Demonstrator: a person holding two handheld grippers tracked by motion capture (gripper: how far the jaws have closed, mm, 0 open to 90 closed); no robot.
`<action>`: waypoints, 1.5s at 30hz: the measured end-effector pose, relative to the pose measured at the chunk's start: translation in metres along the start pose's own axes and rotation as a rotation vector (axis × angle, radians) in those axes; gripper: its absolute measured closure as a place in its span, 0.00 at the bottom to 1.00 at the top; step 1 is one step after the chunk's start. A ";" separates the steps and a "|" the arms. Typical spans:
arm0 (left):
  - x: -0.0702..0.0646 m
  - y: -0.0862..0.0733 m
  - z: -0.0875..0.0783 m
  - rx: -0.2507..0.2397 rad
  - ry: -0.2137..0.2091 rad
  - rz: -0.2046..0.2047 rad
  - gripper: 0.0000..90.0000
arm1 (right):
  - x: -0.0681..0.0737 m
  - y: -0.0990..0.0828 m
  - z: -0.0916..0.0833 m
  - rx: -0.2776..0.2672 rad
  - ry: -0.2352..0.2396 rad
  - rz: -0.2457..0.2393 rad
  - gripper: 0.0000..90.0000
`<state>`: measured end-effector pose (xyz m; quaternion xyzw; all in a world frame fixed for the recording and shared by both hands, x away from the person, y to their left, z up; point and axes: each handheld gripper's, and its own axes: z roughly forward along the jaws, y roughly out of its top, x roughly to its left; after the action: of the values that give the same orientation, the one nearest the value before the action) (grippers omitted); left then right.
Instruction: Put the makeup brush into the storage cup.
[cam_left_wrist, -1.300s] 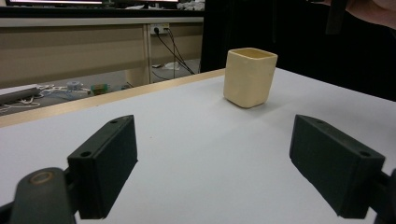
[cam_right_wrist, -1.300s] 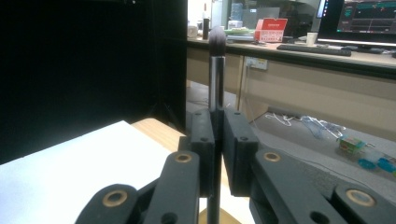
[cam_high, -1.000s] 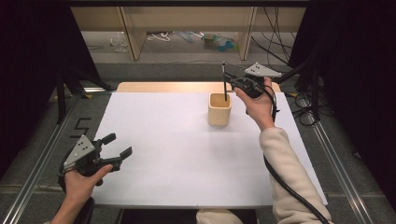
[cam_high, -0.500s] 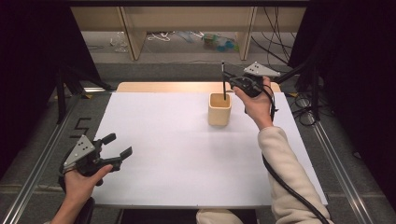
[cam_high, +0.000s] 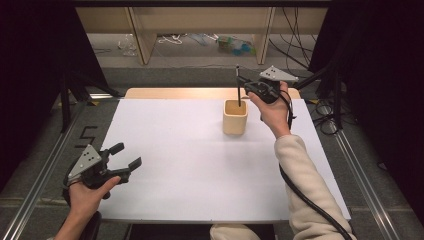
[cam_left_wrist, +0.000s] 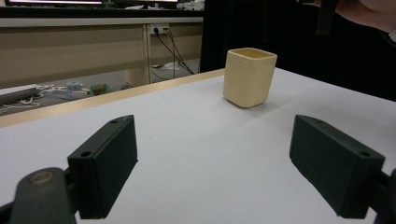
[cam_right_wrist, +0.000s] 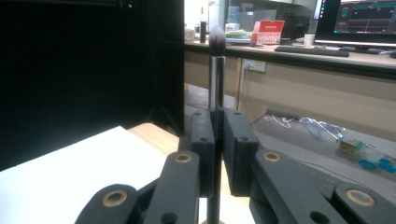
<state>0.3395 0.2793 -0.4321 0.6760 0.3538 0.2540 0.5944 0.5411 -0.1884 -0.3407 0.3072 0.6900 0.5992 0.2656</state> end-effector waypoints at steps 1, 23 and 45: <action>0.000 0.000 0.000 0.000 0.000 0.001 0.17 | 0.000 0.000 0.000 0.002 0.001 0.000 0.94; 0.000 0.000 0.000 -0.001 -0.002 0.003 0.17 | 0.000 -0.004 0.007 0.009 0.000 0.009 0.94; 0.000 0.000 0.000 0.001 -0.002 0.007 0.17 | -0.003 -0.012 0.012 0.025 -0.006 0.013 0.93</action>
<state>0.3393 0.2795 -0.4317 0.6777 0.3509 0.2553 0.5936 0.5505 -0.1836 -0.3540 0.3168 0.6945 0.5914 0.2599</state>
